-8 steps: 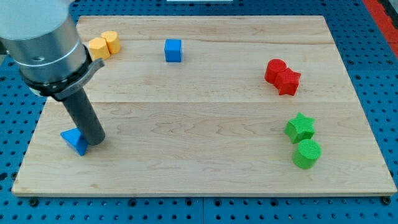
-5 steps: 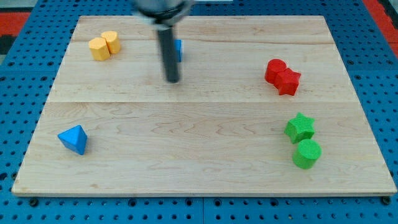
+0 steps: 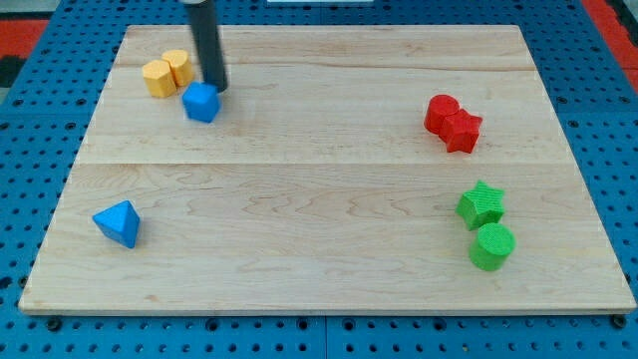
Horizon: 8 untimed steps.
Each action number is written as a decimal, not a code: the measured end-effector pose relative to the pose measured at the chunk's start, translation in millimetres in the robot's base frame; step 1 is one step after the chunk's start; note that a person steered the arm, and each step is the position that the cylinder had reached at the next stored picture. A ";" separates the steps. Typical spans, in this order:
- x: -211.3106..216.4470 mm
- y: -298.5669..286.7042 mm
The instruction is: Push the blue cube to the top left of the blue triangle
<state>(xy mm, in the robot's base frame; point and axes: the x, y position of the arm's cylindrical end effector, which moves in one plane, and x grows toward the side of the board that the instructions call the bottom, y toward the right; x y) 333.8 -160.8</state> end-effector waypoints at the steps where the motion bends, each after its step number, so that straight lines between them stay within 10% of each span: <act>1: 51.6 -15.7; 7: 168.7 -42.3; 8: 133.7 -38.8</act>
